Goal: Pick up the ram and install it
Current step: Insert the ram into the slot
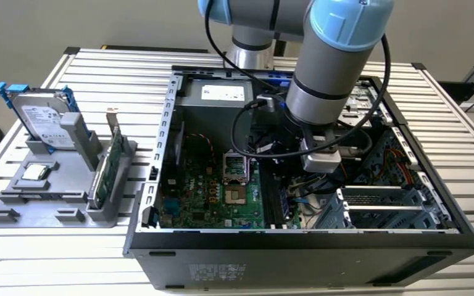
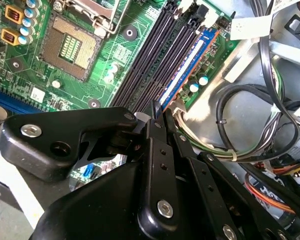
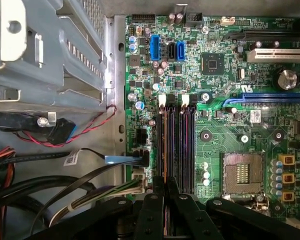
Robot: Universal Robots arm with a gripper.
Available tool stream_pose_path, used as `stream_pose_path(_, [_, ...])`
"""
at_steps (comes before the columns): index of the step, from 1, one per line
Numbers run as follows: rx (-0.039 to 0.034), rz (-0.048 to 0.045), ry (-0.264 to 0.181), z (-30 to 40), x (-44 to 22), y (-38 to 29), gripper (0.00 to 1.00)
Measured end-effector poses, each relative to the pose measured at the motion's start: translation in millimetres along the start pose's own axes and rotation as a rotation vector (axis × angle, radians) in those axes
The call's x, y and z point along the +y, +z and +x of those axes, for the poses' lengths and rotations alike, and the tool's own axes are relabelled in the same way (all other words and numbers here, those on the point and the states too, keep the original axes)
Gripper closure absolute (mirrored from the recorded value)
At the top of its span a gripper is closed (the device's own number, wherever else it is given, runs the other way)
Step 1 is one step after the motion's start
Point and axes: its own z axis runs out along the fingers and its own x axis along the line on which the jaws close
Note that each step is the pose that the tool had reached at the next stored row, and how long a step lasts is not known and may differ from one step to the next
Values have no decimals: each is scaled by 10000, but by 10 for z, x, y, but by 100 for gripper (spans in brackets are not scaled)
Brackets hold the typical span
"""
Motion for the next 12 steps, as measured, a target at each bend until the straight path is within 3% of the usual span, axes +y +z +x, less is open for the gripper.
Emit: stream_pose_path(12, [2,0,2,10,-1,42,100])
